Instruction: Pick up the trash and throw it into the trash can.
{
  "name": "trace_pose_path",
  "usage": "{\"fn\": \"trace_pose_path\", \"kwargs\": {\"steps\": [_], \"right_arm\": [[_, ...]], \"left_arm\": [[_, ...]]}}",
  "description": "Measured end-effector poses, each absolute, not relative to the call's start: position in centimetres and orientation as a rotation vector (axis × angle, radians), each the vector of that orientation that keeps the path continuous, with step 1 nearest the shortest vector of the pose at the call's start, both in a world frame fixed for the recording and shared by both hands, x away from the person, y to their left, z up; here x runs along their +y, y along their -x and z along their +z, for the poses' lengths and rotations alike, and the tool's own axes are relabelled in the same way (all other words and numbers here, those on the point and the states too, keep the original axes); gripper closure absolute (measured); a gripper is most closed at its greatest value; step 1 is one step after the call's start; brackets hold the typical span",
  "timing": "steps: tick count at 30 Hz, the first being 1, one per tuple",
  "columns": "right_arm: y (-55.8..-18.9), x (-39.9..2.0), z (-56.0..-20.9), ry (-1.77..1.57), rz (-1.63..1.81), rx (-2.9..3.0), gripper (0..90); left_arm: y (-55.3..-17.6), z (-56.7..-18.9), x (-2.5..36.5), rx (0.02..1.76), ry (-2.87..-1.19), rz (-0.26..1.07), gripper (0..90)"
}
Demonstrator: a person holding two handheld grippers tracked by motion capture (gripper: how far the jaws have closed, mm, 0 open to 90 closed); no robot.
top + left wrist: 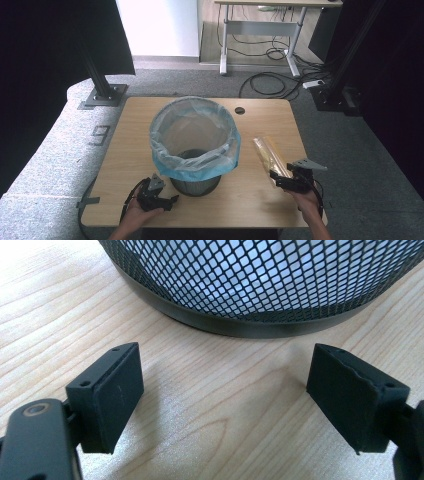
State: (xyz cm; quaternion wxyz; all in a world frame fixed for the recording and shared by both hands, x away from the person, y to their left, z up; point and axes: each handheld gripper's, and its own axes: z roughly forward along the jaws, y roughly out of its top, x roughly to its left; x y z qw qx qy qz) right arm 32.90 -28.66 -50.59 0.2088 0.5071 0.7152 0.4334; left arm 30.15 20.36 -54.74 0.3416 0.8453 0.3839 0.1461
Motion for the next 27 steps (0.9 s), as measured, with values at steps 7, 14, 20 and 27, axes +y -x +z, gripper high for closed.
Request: {"fn": "trace_pose_path", "kwargs": {"steps": [7,14,20,27], "right_arm": [[-33.1,-28.8,-50.7,-1.420,1.173,1.973,16.2],[-33.5,-29.1,-50.9,-1.427,1.138,1.958,16.1],[-34.3,-29.1,-51.1,-1.402,1.098,1.979,14.1],[-34.9,-28.6,-51.3,-1.394,1.076,1.983,14.1]], "left_arm": [[-30.2,-54.7,20.4,0.999,-2.199,0.380,14.9],[-30.2,-54.7,20.3,0.996,-2.199,0.380,14.8],[-30.2,-54.8,20.3,0.996,-2.199,0.380,14.8],[-30.2,-54.7,20.3,0.995,-2.199,0.379,14.8]]}}
